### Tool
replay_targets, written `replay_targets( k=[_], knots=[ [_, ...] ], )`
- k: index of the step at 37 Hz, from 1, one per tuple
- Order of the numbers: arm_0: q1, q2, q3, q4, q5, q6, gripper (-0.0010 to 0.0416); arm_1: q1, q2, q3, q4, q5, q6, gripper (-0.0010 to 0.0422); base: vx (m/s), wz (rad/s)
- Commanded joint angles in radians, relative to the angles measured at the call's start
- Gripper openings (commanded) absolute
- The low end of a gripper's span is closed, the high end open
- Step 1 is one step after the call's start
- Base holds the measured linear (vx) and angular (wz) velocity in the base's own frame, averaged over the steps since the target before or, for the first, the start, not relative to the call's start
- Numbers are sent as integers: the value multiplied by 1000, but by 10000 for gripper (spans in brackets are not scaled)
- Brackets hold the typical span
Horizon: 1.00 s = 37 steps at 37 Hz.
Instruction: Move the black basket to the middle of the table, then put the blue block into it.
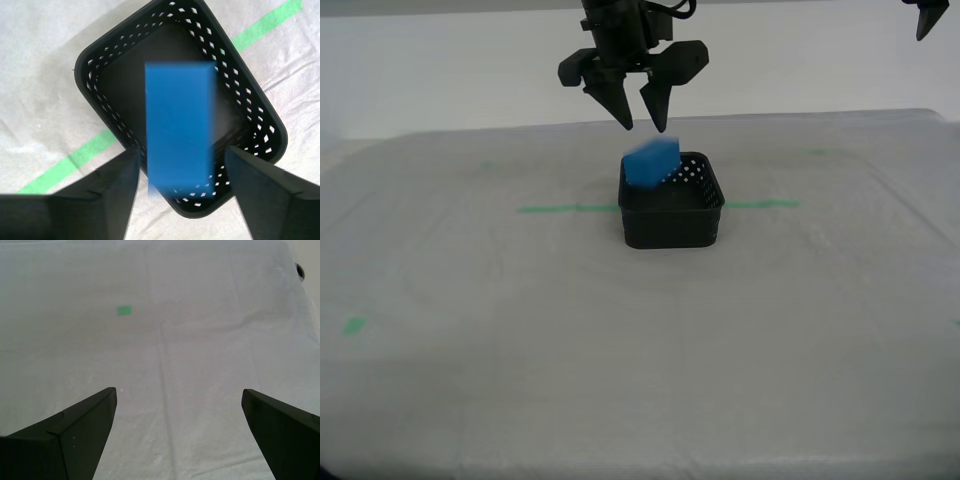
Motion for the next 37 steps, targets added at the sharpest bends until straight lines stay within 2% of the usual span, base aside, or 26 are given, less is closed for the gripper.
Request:
replay_targets(
  k=[1,10,15,20,23,37],
  knots=[
    [1,0,1,0,-1,0,350,0,0,1,0,6,5,287,0,0],
    [1,0,1,0,-1,0,350,-1,0,1,3,32,22,407,0,0],
    [1,0,1,0,-1,0,350,-1,0,1,4,59,7,385,0,0],
    [1,0,1,0,-1,0,350,-1,0,1,6,58,6,407,0,0],
    [1,0,1,0,-1,0,351,-1,0,1,6,59,4,395,0,0],
    [1,0,1,0,-1,0,351,-2,0,0,2,53,3,402,0,0]
  ],
)
